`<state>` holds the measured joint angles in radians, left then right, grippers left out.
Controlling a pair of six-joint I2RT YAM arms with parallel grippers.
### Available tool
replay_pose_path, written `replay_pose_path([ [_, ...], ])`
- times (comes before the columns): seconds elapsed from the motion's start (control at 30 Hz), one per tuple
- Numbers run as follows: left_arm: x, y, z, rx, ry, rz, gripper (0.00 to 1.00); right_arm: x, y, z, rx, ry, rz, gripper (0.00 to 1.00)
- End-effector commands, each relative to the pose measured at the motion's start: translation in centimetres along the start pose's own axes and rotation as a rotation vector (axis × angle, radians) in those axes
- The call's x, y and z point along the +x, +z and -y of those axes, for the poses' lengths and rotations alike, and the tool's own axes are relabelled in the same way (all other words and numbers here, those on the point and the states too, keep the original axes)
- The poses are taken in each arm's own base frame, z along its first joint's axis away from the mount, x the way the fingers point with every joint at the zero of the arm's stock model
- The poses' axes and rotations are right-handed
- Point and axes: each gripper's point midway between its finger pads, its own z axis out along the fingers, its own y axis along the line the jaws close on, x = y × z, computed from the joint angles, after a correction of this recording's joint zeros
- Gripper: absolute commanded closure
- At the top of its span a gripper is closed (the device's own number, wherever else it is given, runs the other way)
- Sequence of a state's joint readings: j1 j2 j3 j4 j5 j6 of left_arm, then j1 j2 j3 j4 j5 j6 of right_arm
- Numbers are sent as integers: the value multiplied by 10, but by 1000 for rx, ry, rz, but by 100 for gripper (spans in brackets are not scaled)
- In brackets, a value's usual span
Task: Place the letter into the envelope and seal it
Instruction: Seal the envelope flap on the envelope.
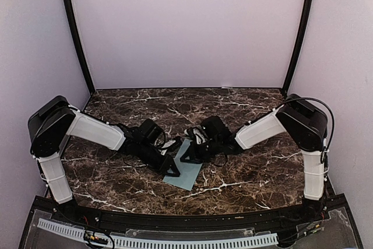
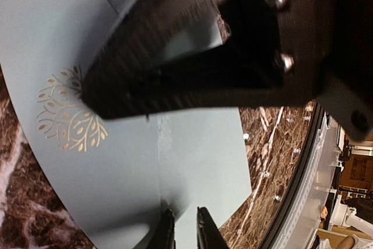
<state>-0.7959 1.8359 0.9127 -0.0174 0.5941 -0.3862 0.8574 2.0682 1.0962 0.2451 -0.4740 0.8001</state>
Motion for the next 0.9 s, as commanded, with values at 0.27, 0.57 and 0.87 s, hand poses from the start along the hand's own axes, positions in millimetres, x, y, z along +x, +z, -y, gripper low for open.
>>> replay_pose_path([
  [0.27,12,-1,-14,-68,-19,-30,87,60,3,-15,-1,-10,-169,100],
  [0.57,12,-1,-15,-71,-14,-32,87,38,-11,13,94,-1,-100,100],
  [0.87,13,-1,-15,-71,-14,-33,87,18,-15,36,132,16,-57,100],
])
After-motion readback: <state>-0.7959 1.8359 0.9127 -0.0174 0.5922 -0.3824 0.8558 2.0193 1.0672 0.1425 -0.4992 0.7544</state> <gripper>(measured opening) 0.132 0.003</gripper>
